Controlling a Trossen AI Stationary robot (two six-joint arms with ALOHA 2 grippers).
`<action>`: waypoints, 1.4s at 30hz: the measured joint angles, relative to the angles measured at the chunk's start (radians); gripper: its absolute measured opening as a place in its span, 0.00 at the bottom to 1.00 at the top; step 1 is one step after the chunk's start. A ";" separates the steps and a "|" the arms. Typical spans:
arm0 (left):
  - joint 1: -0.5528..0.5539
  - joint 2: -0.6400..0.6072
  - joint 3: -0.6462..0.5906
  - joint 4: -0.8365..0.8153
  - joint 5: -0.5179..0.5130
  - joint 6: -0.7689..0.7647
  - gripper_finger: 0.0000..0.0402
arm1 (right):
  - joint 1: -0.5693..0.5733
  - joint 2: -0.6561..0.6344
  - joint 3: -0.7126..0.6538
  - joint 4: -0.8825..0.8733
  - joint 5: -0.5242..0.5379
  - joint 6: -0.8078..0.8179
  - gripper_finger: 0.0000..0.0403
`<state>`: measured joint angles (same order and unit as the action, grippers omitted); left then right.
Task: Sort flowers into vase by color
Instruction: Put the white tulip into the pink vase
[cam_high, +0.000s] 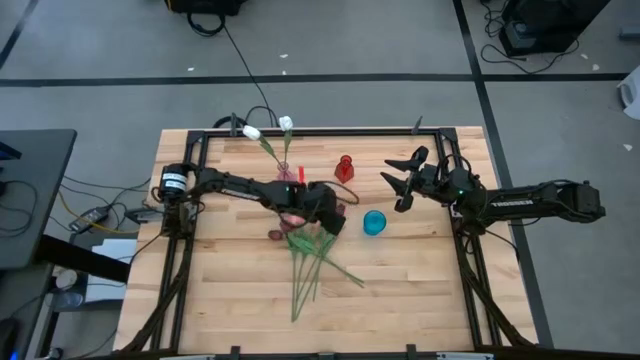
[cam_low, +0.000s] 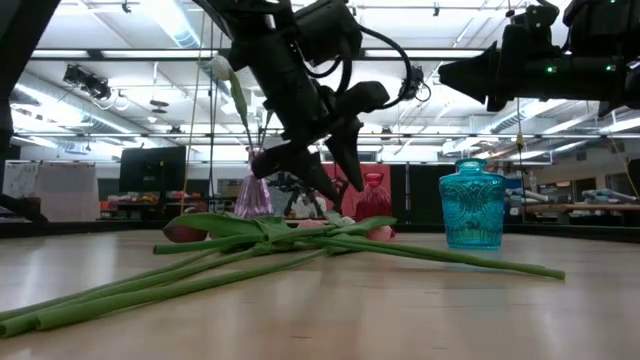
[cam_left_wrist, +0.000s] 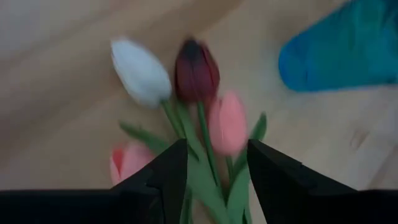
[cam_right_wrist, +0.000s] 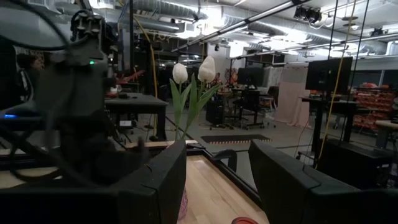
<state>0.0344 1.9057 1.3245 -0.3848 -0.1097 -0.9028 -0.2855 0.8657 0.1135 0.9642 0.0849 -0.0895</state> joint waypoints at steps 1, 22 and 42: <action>0.008 0.000 0.007 -0.003 -0.001 0.009 0.43 | 0.000 0.000 0.000 0.000 0.000 0.000 0.46; 0.052 0.066 0.058 -0.059 0.105 0.060 0.33 | 0.000 0.012 0.000 0.015 -0.004 0.000 0.46; 0.095 0.131 0.058 -0.086 0.166 0.071 0.41 | 0.001 0.012 0.000 0.023 -0.008 0.000 0.46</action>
<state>0.1298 2.0370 1.3827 -0.4707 0.0568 -0.8318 -0.2848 0.8780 0.1135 0.9871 0.0765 -0.0892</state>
